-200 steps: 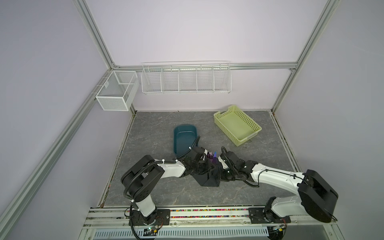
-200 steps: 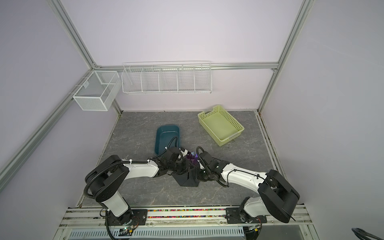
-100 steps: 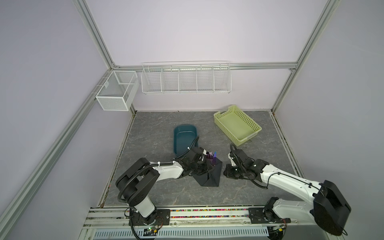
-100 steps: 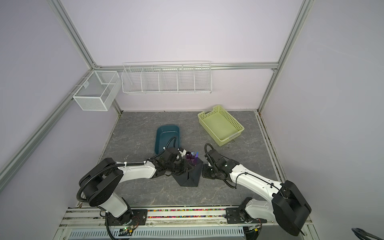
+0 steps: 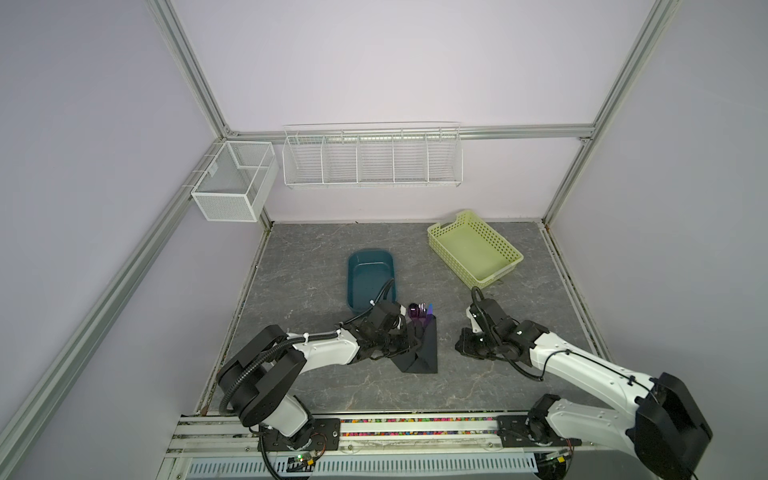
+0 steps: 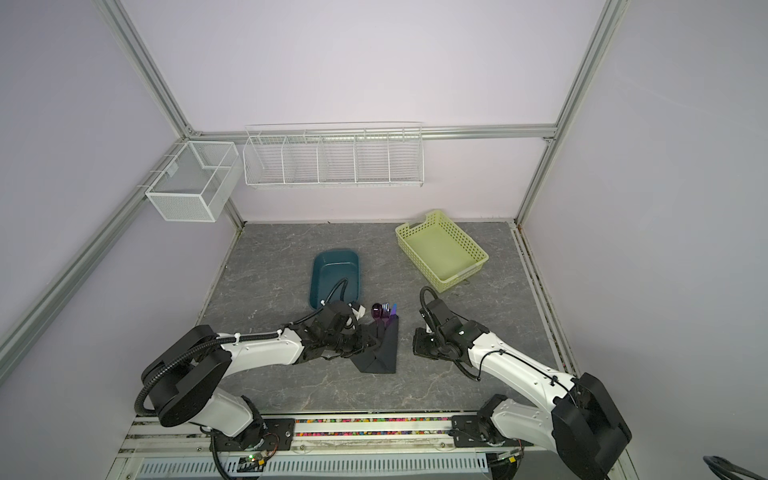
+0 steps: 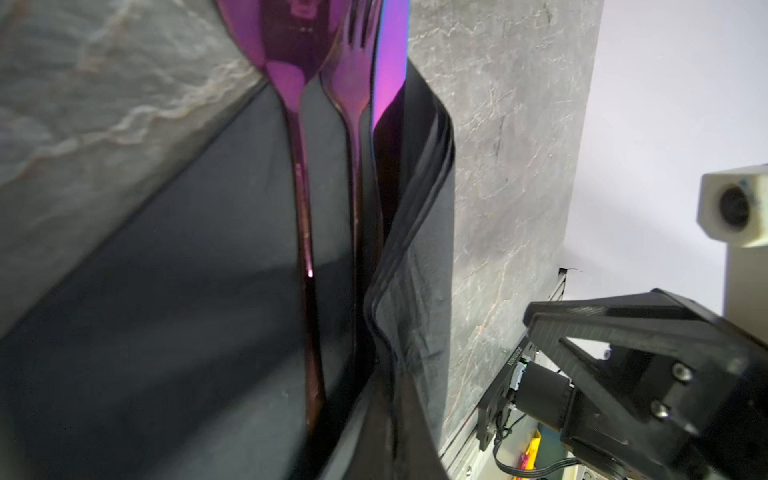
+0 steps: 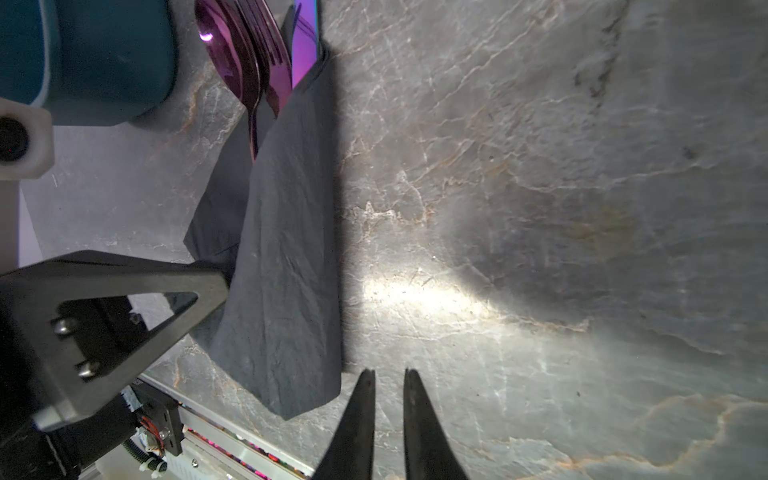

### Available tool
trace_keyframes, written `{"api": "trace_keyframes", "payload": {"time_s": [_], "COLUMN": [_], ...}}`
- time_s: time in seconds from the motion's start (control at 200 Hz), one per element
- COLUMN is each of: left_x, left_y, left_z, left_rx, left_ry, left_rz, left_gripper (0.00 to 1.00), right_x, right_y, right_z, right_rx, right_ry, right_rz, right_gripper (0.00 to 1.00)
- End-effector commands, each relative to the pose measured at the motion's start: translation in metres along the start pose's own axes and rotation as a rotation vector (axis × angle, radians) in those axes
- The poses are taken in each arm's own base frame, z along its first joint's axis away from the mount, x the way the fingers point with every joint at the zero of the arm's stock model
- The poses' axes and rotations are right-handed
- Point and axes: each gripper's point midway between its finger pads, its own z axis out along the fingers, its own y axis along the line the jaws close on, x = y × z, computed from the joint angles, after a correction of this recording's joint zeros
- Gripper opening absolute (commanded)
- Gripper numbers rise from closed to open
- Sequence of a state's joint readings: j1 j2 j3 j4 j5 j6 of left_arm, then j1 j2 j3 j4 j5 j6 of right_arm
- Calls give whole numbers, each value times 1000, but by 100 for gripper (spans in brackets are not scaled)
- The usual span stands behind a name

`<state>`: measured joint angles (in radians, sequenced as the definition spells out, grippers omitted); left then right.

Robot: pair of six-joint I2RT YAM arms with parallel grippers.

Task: Place the utensils on the paper napkin and roll it up

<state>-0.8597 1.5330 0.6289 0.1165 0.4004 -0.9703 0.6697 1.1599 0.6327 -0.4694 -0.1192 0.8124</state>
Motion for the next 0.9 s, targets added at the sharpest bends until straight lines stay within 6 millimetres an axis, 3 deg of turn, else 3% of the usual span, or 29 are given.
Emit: {"api": "trace_keyframes", "payload": {"time_s": [0.0, 0.32, 0.565, 0.9], "left_x": [4, 8, 12, 15], "left_y": [10, 20, 26, 31], "left_z": [-3, -6, -4, 2], "left_rx": [-41, -85, -110, -124], "left_ry": [-18, -44, -45, -37], "left_rz": [9, 7, 10, 7], "left_gripper": [0, 0, 0, 0], "right_x": [3, 12, 31, 52], "right_y": [6, 37, 64, 74], "right_z": [6, 21, 30, 47], "right_rx": [-40, -156, -240, -254], "right_ry": [28, 117, 203, 310], "right_rz": [-15, -65, -125, -148], "right_gripper": [18, 17, 17, 17]}}
